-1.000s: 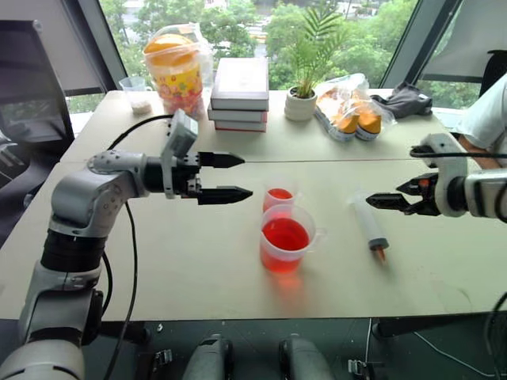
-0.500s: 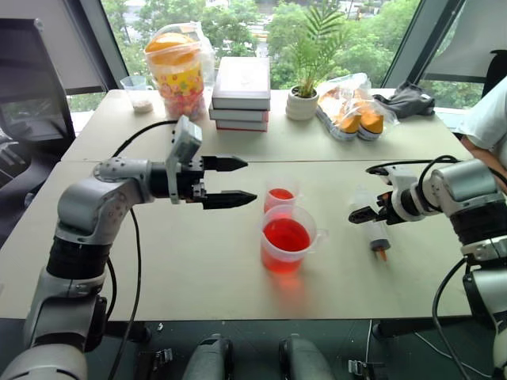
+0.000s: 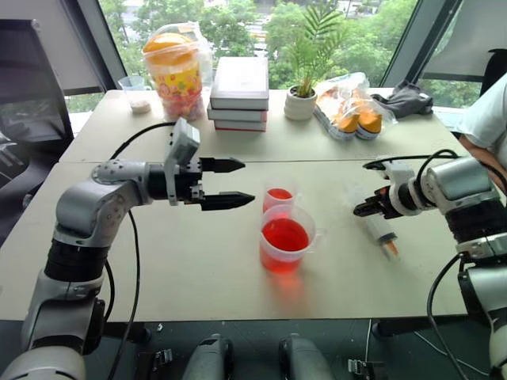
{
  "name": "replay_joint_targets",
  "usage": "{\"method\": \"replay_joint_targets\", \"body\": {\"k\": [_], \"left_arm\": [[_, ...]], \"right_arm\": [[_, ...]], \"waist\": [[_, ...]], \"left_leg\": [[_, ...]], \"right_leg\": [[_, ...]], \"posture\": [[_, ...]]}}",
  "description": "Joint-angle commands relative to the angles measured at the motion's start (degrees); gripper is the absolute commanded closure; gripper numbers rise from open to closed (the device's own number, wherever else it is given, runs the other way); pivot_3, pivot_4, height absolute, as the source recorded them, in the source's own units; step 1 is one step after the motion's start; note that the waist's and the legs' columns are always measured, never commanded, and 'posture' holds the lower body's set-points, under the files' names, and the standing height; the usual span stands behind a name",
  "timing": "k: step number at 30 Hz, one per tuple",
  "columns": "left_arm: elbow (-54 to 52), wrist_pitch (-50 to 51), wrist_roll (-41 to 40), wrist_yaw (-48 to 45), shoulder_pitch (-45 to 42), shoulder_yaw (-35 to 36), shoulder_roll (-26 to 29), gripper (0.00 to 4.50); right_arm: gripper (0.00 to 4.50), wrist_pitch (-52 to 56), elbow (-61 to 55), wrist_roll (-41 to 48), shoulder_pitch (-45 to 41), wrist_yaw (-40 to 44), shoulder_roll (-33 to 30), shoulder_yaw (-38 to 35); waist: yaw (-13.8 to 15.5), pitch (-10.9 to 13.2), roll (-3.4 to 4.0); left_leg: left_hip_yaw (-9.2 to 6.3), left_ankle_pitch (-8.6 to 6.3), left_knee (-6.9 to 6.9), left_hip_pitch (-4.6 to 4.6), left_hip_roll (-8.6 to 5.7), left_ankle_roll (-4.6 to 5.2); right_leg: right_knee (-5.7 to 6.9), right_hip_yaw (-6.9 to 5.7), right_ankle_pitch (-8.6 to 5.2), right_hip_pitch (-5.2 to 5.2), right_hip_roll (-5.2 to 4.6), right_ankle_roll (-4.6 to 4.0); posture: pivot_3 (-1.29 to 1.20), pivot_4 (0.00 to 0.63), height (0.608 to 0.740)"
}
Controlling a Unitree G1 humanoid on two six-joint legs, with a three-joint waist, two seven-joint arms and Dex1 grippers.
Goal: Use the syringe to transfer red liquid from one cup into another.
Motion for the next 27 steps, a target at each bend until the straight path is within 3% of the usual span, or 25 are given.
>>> {"method": "replay_joint_targets", "body": {"k": [1, 6, 9, 13, 18, 22, 27], "left_arm": [[0.34, -1.69, 0.30, -1.15, -2.08, 0.72, 0.51, 0.00], [3.65, -2.63, 1.18, -3.04, -4.80, -0.29, 0.01, 0.00], [5.70, -3.04, 1.88, -4.52, -6.64, -0.84, -0.16, 0.00], [7.17, -2.63, 2.04, -6.04, -8.57, -1.04, -0.26, 0.00], [7.49, -1.14, 1.24, -8.46, -10.70, -1.83, -0.39, 0.00], [6.98, 0.92, -0.16, -10.58, -12.05, -2.10, -0.72, 0.00], [6.54, 3.30, -2.24, -11.88, -13.76, -2.16, -1.89, 0.00]], "right_arm": [[3.09, -8.55, -16.24, 6.70, -0.30, -0.66, 2.10, -17.44], [3.09, -14.83, -33.60, 21.22, 2.98, -5.53, 16.84, -34.74], [3.09, -17.72, -42.71, 30.54, 8.38, -5.88, 24.09, -36.92], [3.09, -21.96, -49.25, 33.00, 17.69, -4.91, 27.37, -32.56], [3.09, -36.53, -48.74, 22.52, 31.34, 1.47, 28.22, -21.60], [3.09, -48.15, -43.97, 14.08, 37.10, 4.61, 28.23, -15.31], [3.09, -55.51, -40.18, 9.76, 40.37, 5.25, 28.97, -11.50]], "waist": [[0.04, 0.00, -0.01], [0.04, -0.05, -0.08], [0.21, -0.05, -0.08], [0.11, -0.05, -0.08], [-0.04, -0.05, -0.08], [-0.21, -0.05, -0.08], [-0.09, -0.05, -0.08]], "left_leg": [[-0.01, 0.00, -0.01, -0.01, 0.00, 0.00], [-0.16, 0.00, -0.01, 0.01, 0.02, 0.00], [-0.16, 0.00, 0.05, 0.05, 0.00, 0.00], [-0.15, 0.00, 0.06, 0.04, -0.04, 0.00], [-0.15, 0.00, 0.06, 0.08, -0.03, 0.00], [-0.10, 0.00, 0.10, 0.11, -0.01, -0.01], [-0.13, 0.01, 0.10, 0.12, 0.01, -0.01]], "right_leg": [[0.00, 0.00, 0.00, -0.01, 0.00, 0.00], [-0.03, -0.09, 0.00, 0.10, 0.02, 0.01], [0.00, -0.10, 0.00, 0.19, -0.04, 0.01], [-0.03, -0.12, 0.00, 0.21, -0.09, 0.01], [0.01, -0.11, 0.00, 0.20, 0.00, 0.01], [0.03, -0.06, 0.00, 0.20, 0.09, 0.01], [0.05, -0.06, 0.00, 0.20, 0.14, 0.01]], "posture": [[0.00, 0.150, 0.740], [0.00, 0.150, 0.740], [0.00, 0.150, 0.740], [0.00, 0.150, 0.740], [0.00, 0.150, 0.740], [0.00, 0.150, 0.740], [0.00, 0.150, 0.740]]}}
